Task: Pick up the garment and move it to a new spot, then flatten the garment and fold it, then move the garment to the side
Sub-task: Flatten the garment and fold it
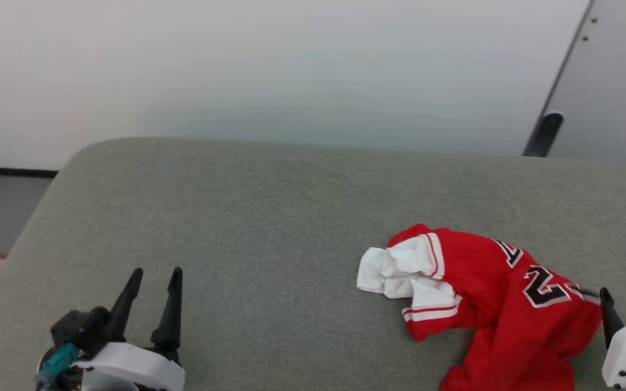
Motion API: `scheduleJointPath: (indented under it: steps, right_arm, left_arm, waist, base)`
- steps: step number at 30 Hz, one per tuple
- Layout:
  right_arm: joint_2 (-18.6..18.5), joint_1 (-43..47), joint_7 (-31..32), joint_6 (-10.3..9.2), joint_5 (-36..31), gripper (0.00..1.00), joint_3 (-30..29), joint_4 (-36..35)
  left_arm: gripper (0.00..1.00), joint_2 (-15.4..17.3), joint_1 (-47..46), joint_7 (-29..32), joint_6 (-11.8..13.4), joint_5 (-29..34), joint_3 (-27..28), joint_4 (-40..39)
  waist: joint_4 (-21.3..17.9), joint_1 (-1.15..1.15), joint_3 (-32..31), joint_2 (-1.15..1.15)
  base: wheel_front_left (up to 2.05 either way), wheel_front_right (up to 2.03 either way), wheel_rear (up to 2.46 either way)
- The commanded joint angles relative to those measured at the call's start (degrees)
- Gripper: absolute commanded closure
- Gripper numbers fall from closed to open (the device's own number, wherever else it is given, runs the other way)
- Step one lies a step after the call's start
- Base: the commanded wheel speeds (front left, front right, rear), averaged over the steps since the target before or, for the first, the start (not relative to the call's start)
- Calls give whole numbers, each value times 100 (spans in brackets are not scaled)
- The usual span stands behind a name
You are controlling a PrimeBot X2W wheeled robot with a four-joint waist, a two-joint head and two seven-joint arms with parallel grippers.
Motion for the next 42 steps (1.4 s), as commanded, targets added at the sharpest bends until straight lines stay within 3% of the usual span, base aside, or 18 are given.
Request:
scheduleJointPath:
  steps: [1, 7, 15, 28, 36, 42]
  right_arm:
    - [21, 126, -152, -2, -48, 0, 23, -87]
    - [281, 411, -977, -2, -358, 0, 38, -522]
    - [754, 600, -1823, -2, -570, 0, 53, -834]
    - [983, 360, -2170, -2, -445, 0, 91, -665]
    - [996, 210, -2319, -2, -195, 0, 184, -371]
    - [997, 96, -2418, -2, -54, 0, 320, -156]
  left_arm:
    - [0, 41, -95, 0, 0, -15, -33, -13]
    - [0, 205, -285, 101, 0, -136, -445, -66]
    - [0, 654, -858, 1106, 0, -881, -1262, -648]
    - [0, 1229, -2234, 3465, 0, -2007, -2381, -1029]
    - [0, 1235, -2991, 5158, 30, -2369, -2916, -862]
    - [0, 1173, -3393, 5694, 107, -2220, -3151, -458]
  waist:
    - [-202, 0, -3, 0]
    - [-578, 0, 73, 0]
    - [-1071, 0, 278, 0]
    - [-1794, 0, 674, 0]
    - [-2086, 0, 858, 0]
    - [-2271, 0, 981, 0]
  base:
    - [0, 0, 0]
    - [0, 0, 0]
    - [0, 0, 0]
    - [0, 0, 0]
    - [0, 0, 0]
    - [0, 0, 0]
